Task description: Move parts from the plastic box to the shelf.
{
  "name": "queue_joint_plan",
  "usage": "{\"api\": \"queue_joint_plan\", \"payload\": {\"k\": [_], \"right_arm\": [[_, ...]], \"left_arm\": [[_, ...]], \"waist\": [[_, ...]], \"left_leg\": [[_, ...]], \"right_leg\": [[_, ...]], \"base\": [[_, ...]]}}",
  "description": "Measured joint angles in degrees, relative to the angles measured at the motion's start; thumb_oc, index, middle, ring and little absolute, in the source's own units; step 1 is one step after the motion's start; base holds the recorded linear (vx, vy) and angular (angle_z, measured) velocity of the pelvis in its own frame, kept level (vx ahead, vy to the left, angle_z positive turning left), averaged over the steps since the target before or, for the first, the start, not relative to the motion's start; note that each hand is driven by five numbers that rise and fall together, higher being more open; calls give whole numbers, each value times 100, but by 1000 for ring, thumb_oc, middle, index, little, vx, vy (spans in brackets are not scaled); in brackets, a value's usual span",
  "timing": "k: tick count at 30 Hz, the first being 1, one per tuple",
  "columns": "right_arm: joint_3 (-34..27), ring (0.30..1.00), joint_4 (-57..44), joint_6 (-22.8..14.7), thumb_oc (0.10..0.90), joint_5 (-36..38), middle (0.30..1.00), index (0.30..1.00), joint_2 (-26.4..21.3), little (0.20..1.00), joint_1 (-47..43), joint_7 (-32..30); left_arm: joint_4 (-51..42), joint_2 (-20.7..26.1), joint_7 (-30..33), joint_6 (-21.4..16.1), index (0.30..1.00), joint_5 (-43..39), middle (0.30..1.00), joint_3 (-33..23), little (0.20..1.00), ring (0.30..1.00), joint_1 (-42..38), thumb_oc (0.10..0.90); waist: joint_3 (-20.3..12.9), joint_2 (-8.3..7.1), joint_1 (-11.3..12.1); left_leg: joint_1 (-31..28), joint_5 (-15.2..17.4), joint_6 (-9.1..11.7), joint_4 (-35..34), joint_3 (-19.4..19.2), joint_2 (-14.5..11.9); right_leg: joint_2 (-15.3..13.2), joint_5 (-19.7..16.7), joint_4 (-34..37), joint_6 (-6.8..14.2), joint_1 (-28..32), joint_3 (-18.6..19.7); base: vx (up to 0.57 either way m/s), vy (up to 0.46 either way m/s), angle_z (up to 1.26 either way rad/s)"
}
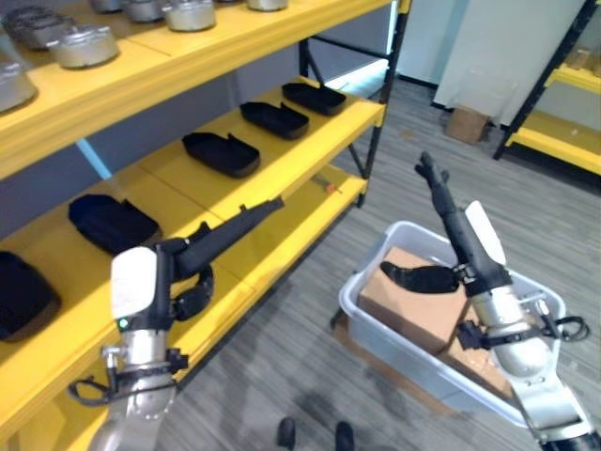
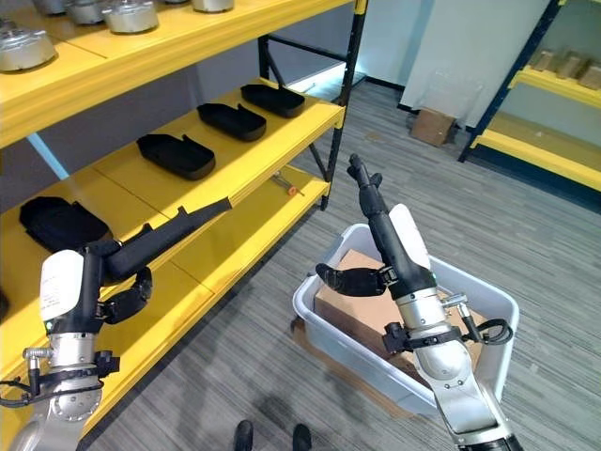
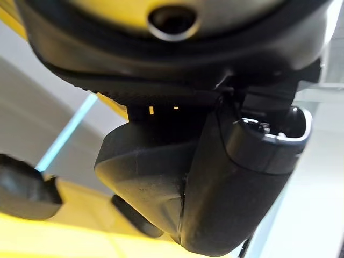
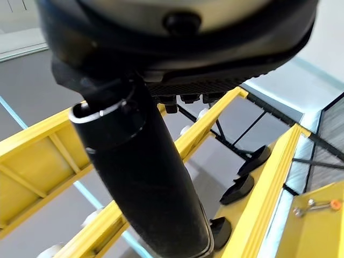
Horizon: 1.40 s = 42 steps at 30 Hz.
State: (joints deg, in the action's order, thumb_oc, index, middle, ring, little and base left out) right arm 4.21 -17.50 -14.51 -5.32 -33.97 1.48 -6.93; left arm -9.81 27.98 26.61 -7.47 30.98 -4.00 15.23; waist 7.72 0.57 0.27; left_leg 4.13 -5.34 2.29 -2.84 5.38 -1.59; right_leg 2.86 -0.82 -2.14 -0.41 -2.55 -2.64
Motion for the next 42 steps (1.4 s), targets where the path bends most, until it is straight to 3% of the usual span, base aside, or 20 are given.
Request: {"api": "queue_joint_plan", "payload": {"k": [3,5,6,7,9,10,12,14,15,16,17,18,20,24,28,36,38,39,41,42], "right_arm": [[-4,1000,-1,-4,900,191,1000,1000,-21,1000,9,37],[-55,1000,4,8,900,321,1000,1000,-94,1000,25,28],[-42,1000,1,8,900,334,1000,1000,-112,1000,-27,25],[20,1000,37,10,900,329,1000,1000,-73,1000,-196,46],[51,1000,27,-1,900,329,1000,1000,-51,1000,-192,47],[50,1000,28,1,900,335,1000,1000,-7,1000,-189,38],[38,1000,27,-3,900,376,1000,1000,43,1000,-186,30],[-196,1000,44,0,900,433,1000,1000,126,1000,-156,0],[-224,1000,49,-1,900,438,1000,1000,138,1000,-154,-45],[-316,1000,104,1,900,454,1000,1000,149,1000,-146,-111],[-341,1000,123,2,900,517,1000,1000,60,1000,-152,-161],[-322,1000,156,0,900,556,1000,1000,90,1000,-52,-183],[-336,1000,156,2,900,554,1000,1000,97,1000,323,-175],[-253,1000,154,3,900,548,1000,1000,383,1000,482,-55],[-211,1000,153,5,900,538,1000,1000,528,1000,85,-54],[-150,1000,153,8,900,345,1000,1000,585,1000,-92,-65],[-151,1000,154,13,900,309,1000,1000,605,1000,-104,-66],[-123,1000,154,60,900,304,1000,1000,632,1000,-84,-66],[-55,1000,131,61,900,301,1000,1000,642,1000,25,-57],[-39,1000,127,55,900,302,1000,1000,700,1000,161,-59]], "left_arm": [[28,-5,-41,-7,300,-134,300,60,300,300,72,400],[136,2,-131,1,300,-137,300,170,300,300,-137,400],[125,7,-134,0,300,-136,300,173,300,300,-182,400],[85,37,-98,0,300,-142,300,72,300,300,-215,400],[100,43,-98,9,300,-149,300,-55,300,300,-199,400],[102,47,-97,5,300,-151,300,-88,300,300,-216,400],[131,47,-93,-30,300,-159,300,-35,300,300,-362,400],[368,26,-101,-113,300,-222,300,249,300,300,-775,400],[371,-37,-99,-114,300,-316,300,305,300,300,-781,400],[396,-55,-112,-130,300,-369,300,449,300,300,-745,400],[372,-79,-112,-135,300,-371,300,480,300,300,-743,400],[366,-64,-110,-134,300,-374,300,471,300,300,-754,400],[281,-64,-109,-147,300,-375,300,467,300,300,-664,400],[120,146,-89,-105,300,-386,300,31,300,300,-426,400],[119,314,47,2,300,-599,300,-269,300,300,-323,400],[89,319,45,-32,300,-570,300,-48,300,300,-411,400],[89,320,45,-41,300,-536,300,-44,300,300,-485,400],[88,328,49,-45,300,-534,300,-43,300,300,-559,400],[104,382,54,-47,300,-537,300,-25,300,300,-660,400],[117,408,55,-45,300,-544,300,-7,300,300,-674,400]], "waist": [[15,118,-21],[61,213,-118],[75,199,-163],[176,59,112],[266,-123,148],[311,-200,58],[403,-360,-190],[451,-357,-519],[482,-307,-530],[525,18,-509],[522,297,-498],[525,373,-460],[461,201,-364],[288,-111,23],[215,-292,167],[207,-460,108],[205,-509,93],[205,-508,-4],[207,-528,-201],[230,-439,-349]], "left_leg": [[207,-184,73,229,197,41],[449,-706,365,230,156,205],[535,-934,662,165,20,256],[746,-410,328,785,-782,227],[545,393,66,1433,-1071,93],[231,752,71,1699,-1116,-153],[-156,967,209,1768,-1163,-602],[-376,775,773,1328,-1663,-2091],[-512,638,740,1113,-1655,-2172],[-828,449,700,353,-1601,-2030],[-803,233,404,130,-1543,-1864],[-792,482,662,132,-1604,-1690],[-706,522,602,130,-1344,-1179],[-563,438,440,82,-984,-557],[-496,512,332,156,-811,-375],[41,966,87,879,-893,-100],[186,1021,30,1074,-934,41],[372,1153,-98,1417,-902,112],[500,1286,-423,1678,-791,286],[402,1151,-658,1541,-642,302]], "right_leg": [[-33,60,-81,-73,-41,-320],[-139,173,-269,-161,-122,-606],[-271,200,-287,-296,-163,-762],[-484,209,-345,-543,-366,-796],[-606,192,-373,-546,-392,-795],[-640,158,-413,-545,-343,-963],[-752,71,-386,-488,-308,-1377],[-731,208,-606,-479,-455,-1792],[-773,247,-720,-413,-513,-1788],[-900,129,-771,-161,-514,-1760],[-921,137,-870,72,-553,-1788],[-1119,150,-1025,311,-545,-1822],[-1535,9,-763,556,-338,-1814],[-1848,-449,-105,579,-81,-1438],[-1995,-838,205,787,154,-1504],[-2255,-941,229,789,-25,-1230],[-2393,-968,206,753,-108,-1173],[-2460,-1177,174,499,-116,-1122],[-2603,-1604,-758,273,-614,-310],[-2304,-966,-2033,580,-1395,673]], "base": [[-151,-18,66],[-198,-8,132],[-125,-36,103],[-100,-38,69],[-58,-10,43],[-69,70,60],[-31,162,88],[85,178,109],[112,239,46],[127,247,20],[165,323,27],[143,340,43],[82,248,81],[79,255,65],[29,320,27],[26,240,-1],[61,190,2],[107,217,10],[117,221,41],[125,119,36]]}}
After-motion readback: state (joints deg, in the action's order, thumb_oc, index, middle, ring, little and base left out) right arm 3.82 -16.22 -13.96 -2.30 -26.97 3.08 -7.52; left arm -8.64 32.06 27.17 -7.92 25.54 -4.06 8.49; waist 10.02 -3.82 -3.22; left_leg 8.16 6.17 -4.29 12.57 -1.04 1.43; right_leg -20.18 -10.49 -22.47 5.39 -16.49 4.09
